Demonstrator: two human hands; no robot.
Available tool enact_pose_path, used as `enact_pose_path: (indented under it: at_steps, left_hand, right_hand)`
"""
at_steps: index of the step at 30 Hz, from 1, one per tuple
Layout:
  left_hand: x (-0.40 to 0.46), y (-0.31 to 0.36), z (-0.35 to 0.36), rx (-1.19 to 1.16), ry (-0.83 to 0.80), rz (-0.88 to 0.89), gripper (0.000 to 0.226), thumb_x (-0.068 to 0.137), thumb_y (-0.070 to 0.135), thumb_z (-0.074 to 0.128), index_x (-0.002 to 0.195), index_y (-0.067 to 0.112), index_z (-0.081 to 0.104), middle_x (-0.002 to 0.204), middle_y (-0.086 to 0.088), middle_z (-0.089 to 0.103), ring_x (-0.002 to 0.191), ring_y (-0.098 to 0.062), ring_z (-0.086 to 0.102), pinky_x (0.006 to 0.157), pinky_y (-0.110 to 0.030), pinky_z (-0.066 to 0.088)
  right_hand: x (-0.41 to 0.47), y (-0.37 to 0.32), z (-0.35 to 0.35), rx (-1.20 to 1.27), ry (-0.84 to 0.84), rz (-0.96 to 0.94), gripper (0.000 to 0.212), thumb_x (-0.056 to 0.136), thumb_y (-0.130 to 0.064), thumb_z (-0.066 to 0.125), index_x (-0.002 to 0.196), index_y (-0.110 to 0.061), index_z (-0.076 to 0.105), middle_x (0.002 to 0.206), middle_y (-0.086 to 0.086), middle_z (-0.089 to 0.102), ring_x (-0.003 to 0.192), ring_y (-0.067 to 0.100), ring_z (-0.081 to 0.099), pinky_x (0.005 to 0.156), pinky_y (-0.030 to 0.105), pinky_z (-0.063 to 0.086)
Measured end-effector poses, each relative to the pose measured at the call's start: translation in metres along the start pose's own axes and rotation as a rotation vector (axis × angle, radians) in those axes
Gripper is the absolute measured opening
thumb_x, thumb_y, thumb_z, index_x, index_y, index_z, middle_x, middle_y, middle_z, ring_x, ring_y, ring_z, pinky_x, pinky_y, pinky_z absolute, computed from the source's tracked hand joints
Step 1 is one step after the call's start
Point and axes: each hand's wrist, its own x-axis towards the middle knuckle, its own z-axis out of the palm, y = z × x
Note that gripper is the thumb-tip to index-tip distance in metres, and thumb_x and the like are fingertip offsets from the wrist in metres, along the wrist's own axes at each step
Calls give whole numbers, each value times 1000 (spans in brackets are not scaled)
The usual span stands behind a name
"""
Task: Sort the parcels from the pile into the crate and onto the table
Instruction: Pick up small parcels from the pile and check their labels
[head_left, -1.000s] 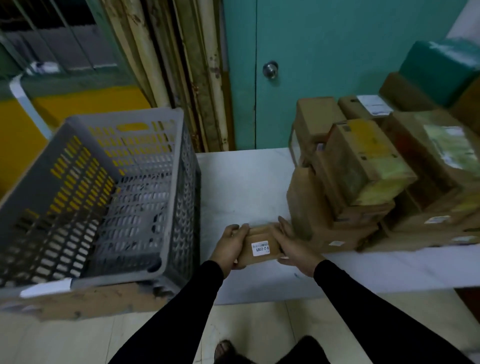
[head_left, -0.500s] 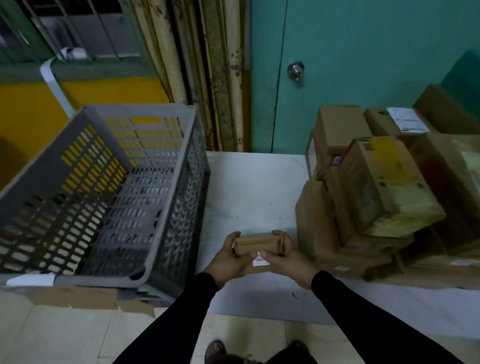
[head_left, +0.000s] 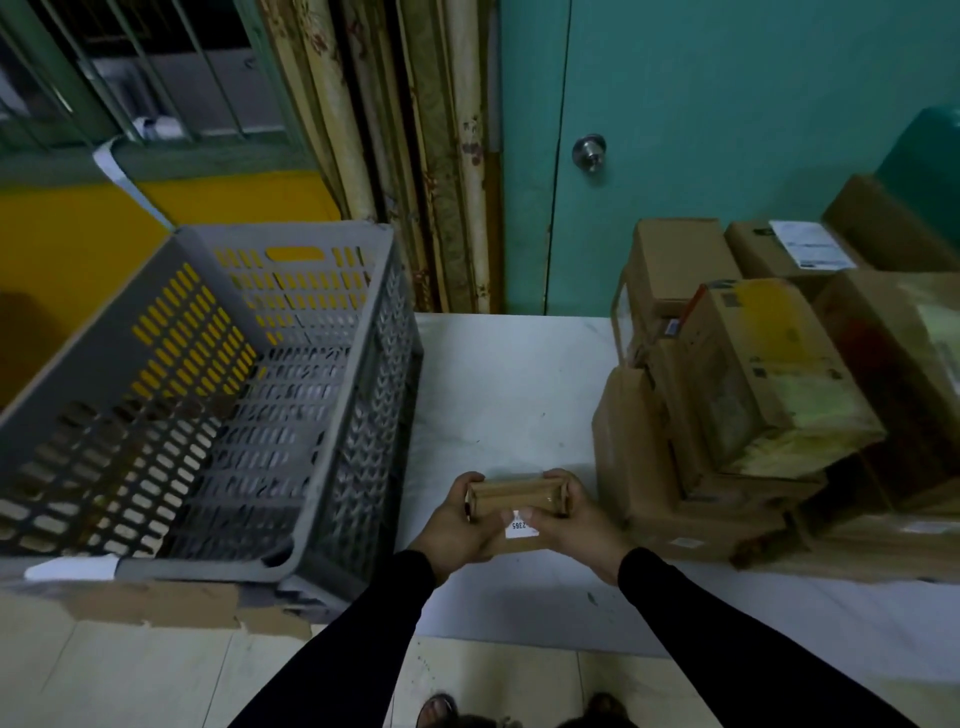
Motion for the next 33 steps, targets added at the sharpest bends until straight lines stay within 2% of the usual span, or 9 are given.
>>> enact_pose_path:
  at_steps: [3, 6, 10, 13, 14, 17, 21, 27, 33]
  left_hand:
    - [-6, 9, 0, -41, -23, -51, 46, 95, 31, 70, 131, 32, 41, 117, -4, 63, 92, -18, 65, 75, -41, 60]
    - [-6, 21, -2, -251, 26, -128, 50, 94, 57, 60, 131, 31, 38, 119, -4, 64, 109, -23, 64, 90, -47, 57]
    - [2, 32, -6, -352, 41, -171, 81, 84, 48, 76, 149, 23, 34, 119, -7, 71, 106, -31, 71, 96, -53, 56]
    - [-3, 36, -13, -375, 20, -104, 84, 84, 30, 78, 153, 24, 32, 118, -5, 74, 105, -30, 72, 99, -53, 54]
    - [-3, 38, -15, -385, 33, -84, 85, 88, 21, 75, 156, 26, 26, 118, -5, 73, 105, -29, 71, 98, -52, 54]
    - [-7, 44, -16, -359, -2, -14, 91, 91, 12, 71, 159, 30, 15, 117, -2, 72, 99, -25, 72, 81, -39, 58]
    - [-9, 42, -13, -261, -13, 87, 88, 87, 21, 79, 157, 27, 26, 121, 1, 73, 104, -20, 74, 97, -44, 57]
    - [-10, 43, -7, -193, 2, 124, 80, 91, 19, 75, 156, 28, 28, 123, 5, 70, 107, -17, 71, 98, -41, 57]
    - [-13, 46, -4, -193, -12, 108, 71, 91, 19, 74, 149, 29, 33, 123, 2, 71, 106, -20, 72, 97, -43, 57]
  right_hand:
    - [-4, -4, 0, 99, 27, 54, 37, 95, -31, 70, 127, -33, 51, 123, 7, 66, 104, 23, 69, 88, 39, 60]
    - [-6, -15, 0, 284, 63, 76, 31, 98, -53, 57, 122, -32, 56, 120, 7, 72, 106, 29, 72, 92, 55, 58]
    - [-6, -27, 4, 313, 76, -5, 22, 104, -28, 54, 125, -35, 52, 128, 6, 67, 110, 30, 69, 92, 52, 59]
    - [-3, -35, 3, 370, 1, -4, 59, 99, -11, 61, 142, -42, 35, 127, 0, 67, 114, 30, 68, 95, 50, 58]
    - [-2, -38, 3, 367, -25, 3, 61, 97, -9, 63, 142, -39, 35, 126, 0, 69, 112, 29, 69, 92, 47, 59]
    - [1, -44, 6, 301, -44, -14, 61, 91, -14, 72, 143, -31, 45, 125, -1, 72, 109, 22, 72, 91, 43, 60]
    - [-2, -49, 9, 228, -16, -54, 63, 89, -22, 76, 142, -36, 44, 124, -7, 71, 107, 18, 72, 89, 39, 61]
    - [-4, -48, 10, 160, 38, -40, 61, 92, -25, 73, 144, -37, 42, 121, -14, 68, 109, 16, 68, 88, 36, 61]
    - [-8, -49, 4, 170, 25, -18, 62, 92, -24, 73, 146, -34, 43, 125, -7, 69, 110, 18, 69, 81, 32, 62]
